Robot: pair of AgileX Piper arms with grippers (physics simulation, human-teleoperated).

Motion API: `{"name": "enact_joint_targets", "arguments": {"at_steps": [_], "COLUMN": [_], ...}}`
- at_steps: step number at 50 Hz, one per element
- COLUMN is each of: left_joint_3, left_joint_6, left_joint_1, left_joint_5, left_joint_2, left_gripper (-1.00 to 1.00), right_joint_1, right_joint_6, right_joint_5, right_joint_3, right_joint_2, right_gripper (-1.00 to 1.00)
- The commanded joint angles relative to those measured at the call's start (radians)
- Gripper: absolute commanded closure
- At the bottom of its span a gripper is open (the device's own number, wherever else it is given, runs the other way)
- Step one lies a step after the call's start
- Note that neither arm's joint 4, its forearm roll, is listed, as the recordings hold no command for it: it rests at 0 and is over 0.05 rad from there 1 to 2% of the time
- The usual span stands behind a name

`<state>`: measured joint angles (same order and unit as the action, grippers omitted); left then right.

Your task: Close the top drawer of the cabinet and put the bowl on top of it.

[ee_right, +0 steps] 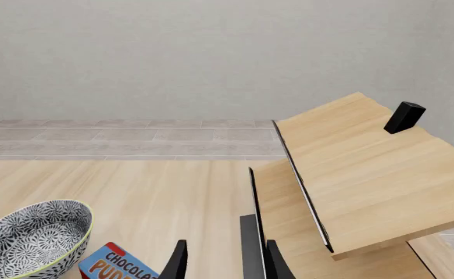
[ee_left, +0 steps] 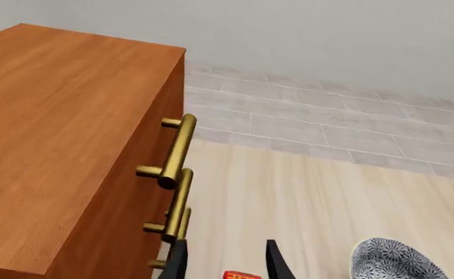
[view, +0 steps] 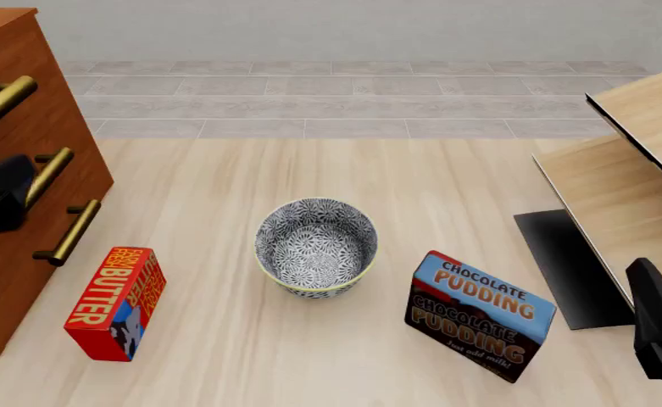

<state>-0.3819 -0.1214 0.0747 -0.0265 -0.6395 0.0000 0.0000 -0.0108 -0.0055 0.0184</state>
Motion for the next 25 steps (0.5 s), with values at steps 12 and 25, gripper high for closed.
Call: {"name": "enact_joint_targets", "arguments": {"at_steps": [12, 25], "left_joint_3": [-0.079, -0.178], "left_joint_6": [0.013, -0.006], "left_joint_1": [-0.18, -0.295], "left_joint_5": [0.153, 0.258], "left_joint_2": [-0.03, -0.125], "left_gripper": [-1.0, -1.0], "right_joint_1": [0.0, 0.0], "right_joint_6": [0.0, 0.0], "right_joint_5": [0.004, 0.004], "right_joint_3": [0.0, 0.0], "right_joint_2": [-0.005, -0.005], "right_gripper": [-1.0, -1.0]}}
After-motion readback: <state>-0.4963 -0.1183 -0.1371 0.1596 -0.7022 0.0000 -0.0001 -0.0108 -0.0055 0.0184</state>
